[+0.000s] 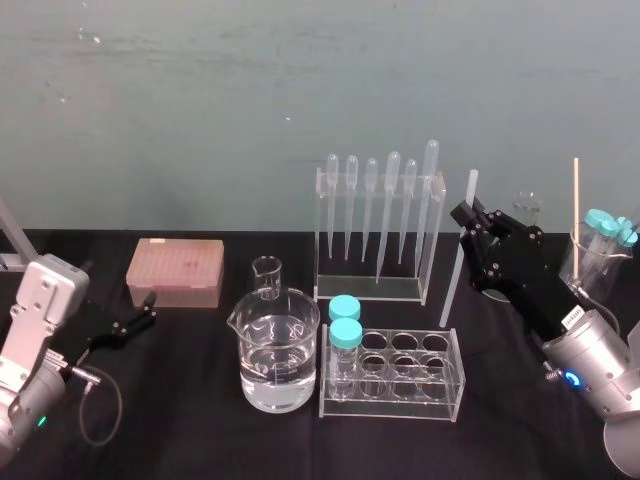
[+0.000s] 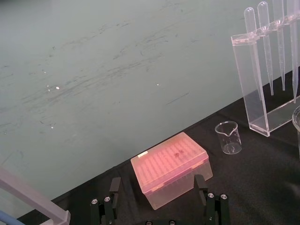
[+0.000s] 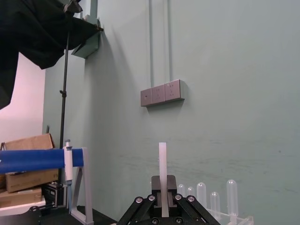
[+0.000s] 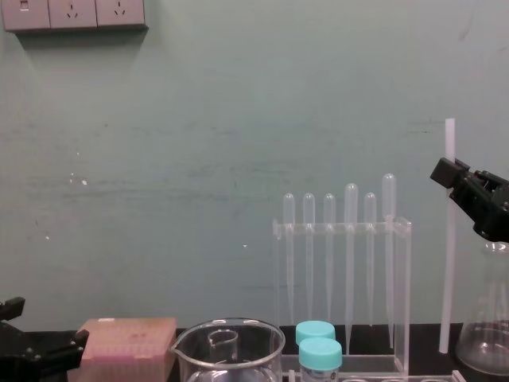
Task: Pick up the stirring rod with one hand, then place it down.
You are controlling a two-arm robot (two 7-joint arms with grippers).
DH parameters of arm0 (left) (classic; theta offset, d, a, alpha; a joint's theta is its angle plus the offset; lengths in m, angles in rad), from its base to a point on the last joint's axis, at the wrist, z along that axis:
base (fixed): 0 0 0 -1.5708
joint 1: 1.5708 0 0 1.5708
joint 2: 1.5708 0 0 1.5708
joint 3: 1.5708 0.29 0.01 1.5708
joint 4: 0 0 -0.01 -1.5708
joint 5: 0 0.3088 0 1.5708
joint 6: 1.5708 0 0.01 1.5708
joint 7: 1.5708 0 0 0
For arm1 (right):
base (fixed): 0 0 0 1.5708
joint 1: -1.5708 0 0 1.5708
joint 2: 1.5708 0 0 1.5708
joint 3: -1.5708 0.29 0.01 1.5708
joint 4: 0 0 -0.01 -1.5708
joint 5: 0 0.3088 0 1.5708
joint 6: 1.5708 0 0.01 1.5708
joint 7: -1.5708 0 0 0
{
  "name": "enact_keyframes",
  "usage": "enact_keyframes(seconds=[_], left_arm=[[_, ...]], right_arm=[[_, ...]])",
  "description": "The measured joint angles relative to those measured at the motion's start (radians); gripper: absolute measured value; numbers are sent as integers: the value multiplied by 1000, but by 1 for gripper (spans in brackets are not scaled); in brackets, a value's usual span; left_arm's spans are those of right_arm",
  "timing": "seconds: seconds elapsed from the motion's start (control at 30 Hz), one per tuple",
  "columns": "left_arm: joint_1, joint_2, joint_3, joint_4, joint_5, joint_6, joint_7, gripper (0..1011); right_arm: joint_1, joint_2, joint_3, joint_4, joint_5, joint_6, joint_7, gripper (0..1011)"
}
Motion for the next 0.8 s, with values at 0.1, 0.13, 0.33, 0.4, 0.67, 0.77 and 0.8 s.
enact_keyframes(seconds=[0.1,0.13,0.33,0.4,0.67,0.77,0.8], left_arm=[[0,0,0,0,0,0,0,1000],[0,0,0,0,0,0,0,1000],[0,0,0,0,0,0,0,1000],[0,0,0,0,0,0,0,1000],[0,0,0,0,0,0,0,1000],[0,0,0,0,0,0,0,1000],[0,0,0,0,0,0,0,1000]], right_arm=[[0,0,0,0,0,0,0,68],[0,0,0,0,0,0,0,68],[0,0,0,0,0,0,0,68],[0,0,0,0,0,0,0,68],[0,0,0,0,0,0,0,68],[0,0,0,0,0,0,0,68],[0,0,0,0,0,0,0,68]])
